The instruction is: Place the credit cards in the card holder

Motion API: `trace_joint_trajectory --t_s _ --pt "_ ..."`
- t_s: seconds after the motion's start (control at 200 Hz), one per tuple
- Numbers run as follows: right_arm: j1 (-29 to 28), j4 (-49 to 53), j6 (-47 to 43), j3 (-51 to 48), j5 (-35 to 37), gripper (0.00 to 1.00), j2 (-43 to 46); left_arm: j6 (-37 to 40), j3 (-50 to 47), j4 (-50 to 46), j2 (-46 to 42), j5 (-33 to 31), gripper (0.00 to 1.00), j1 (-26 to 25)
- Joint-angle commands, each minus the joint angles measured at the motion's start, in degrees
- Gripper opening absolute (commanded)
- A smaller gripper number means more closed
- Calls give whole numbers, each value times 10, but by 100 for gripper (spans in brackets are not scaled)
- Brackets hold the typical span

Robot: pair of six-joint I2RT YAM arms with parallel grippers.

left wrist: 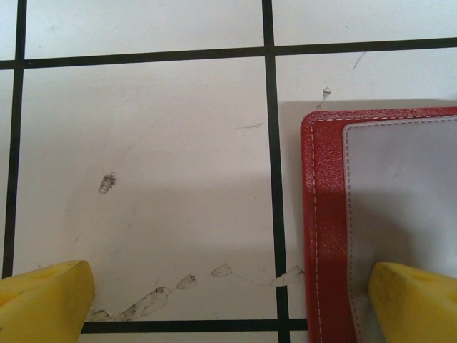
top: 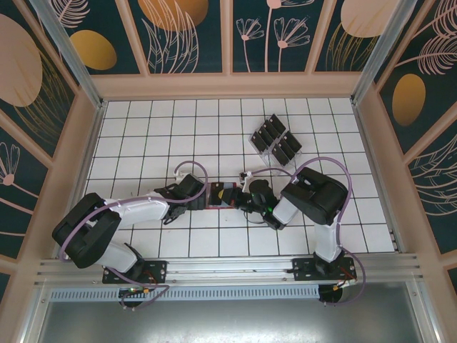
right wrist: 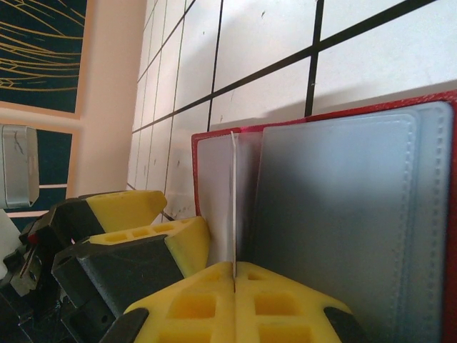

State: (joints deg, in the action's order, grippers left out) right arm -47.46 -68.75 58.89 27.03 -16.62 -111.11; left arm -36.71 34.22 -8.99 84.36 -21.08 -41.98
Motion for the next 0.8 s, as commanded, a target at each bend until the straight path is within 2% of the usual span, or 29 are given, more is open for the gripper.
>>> trace_joint_trajectory --t_s 0.0,0.796 --pt "-4 10 1 -4 3 0 3 3 -17 -33 10 3 99 -1" --pt "-9 48 30 -11 -9 0 14 6 -15 -32 12 3 99 -1"
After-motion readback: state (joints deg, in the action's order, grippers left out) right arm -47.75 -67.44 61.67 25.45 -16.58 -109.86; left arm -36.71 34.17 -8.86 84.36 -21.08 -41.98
